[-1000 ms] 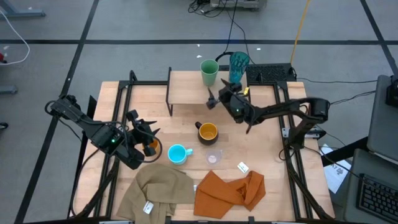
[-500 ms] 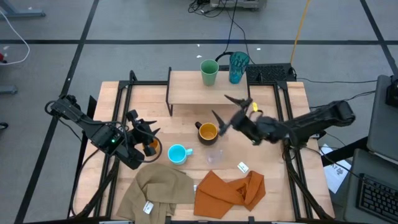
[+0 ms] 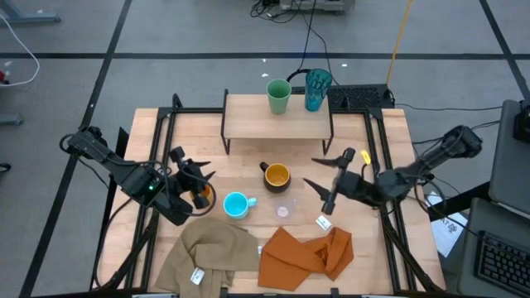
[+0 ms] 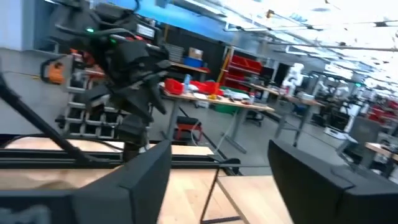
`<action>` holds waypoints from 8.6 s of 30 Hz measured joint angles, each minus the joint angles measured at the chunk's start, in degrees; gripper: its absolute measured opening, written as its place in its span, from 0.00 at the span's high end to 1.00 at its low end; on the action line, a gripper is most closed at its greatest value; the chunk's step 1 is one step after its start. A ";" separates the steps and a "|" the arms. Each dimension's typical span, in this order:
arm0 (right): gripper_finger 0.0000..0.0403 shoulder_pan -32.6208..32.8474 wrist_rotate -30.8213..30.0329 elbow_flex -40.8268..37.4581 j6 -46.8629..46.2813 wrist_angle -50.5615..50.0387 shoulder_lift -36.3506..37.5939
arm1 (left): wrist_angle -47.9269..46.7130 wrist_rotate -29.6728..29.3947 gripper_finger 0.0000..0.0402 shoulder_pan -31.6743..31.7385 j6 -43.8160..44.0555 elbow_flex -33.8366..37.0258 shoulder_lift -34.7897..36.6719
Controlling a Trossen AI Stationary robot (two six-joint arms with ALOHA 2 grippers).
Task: Stack small to large cups/mugs on shelf
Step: Put the black mug on the shelf
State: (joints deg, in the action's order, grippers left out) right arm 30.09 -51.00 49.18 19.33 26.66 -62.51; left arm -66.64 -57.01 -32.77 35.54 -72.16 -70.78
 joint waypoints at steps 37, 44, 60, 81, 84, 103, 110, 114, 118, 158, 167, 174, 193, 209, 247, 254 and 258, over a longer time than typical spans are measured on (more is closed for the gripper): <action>0.98 9.39 -6.18 -1.78 4.10 -15.78 7.85 | 40.15 36.17 0.64 24.59 -44.92 -0.04 -1.96; 1.00 9.46 -5.90 -6.18 2.00 -15.47 10.18 | 40.48 53.56 0.64 29.92 -49.55 0.01 -9.35; 0.92 9.46 -2.69 -10.31 -0.87 -14.95 11.35 | 41.96 63.23 0.64 33.99 -53.90 0.02 -19.35; 0.83 9.46 -2.76 -10.31 -0.68 -14.93 11.35 | 42.80 60.71 0.44 32.94 -56.18 -0.02 -25.80; 0.83 9.46 -2.79 -10.31 -0.90 -14.93 11.35 | 43.37 60.24 0.47 33.11 -56.56 -0.04 -26.21; 0.83 9.44 -2.84 -10.31 -1.31 -14.97 11.33 | 43.60 58.40 0.48 34.08 -60.31 -0.04 -30.47; 0.83 9.44 -2.85 -10.31 -1.31 -14.95 11.33 | 43.12 58.77 0.48 34.67 -59.81 -0.02 -30.62; 0.83 9.44 -2.84 -10.31 -1.31 -14.95 11.33 | 43.11 59.71 0.48 34.69 -59.39 -0.04 -30.62; 0.83 9.44 -2.86 -10.31 -1.31 -14.95 11.33 | 42.76 59.91 0.48 34.74 -59.28 -0.03 -31.26; 0.83 9.44 -2.89 -10.31 -1.72 -14.93 11.35 | 44.11 63.63 0.96 35.09 -62.51 0.13 -33.40; 0.83 9.44 -2.89 -10.31 -1.72 -14.91 11.35 | 41.64 63.23 0.96 35.01 -62.26 -2.50 -33.36; 0.83 9.44 -2.89 -10.31 -1.72 -14.91 11.35 | 31.59 63.18 0.96 33.74 -60.74 -8.87 -33.33; 0.83 9.44 -2.89 -10.31 -0.48 -14.58 11.33 | 1.62 53.62 0.96 29.47 -56.73 -31.12 -31.81; 0.83 9.46 -2.86 -10.31 0.00 -14.69 11.33 | -12.43 52.81 0.96 43.79 -55.75 -41.79 -31.85; 0.83 9.39 -2.89 -10.31 1.03 -14.47 11.33 | -15.89 65.58 0.96 68.70 -69.05 -56.73 -35.39; 0.83 9.39 -2.89 -10.29 1.05 -13.91 11.35 | -17.48 67.59 0.96 69.44 -71.55 -61.81 -40.81; 0.83 9.37 -2.89 -10.29 1.05 -13.92 11.35 | -15.78 70.02 0.96 69.94 -72.44 -62.73 -41.72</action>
State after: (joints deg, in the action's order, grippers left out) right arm 39.46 -53.89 38.89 20.38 12.73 -51.16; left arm -82.43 13.00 37.17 -36.90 -134.89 -112.50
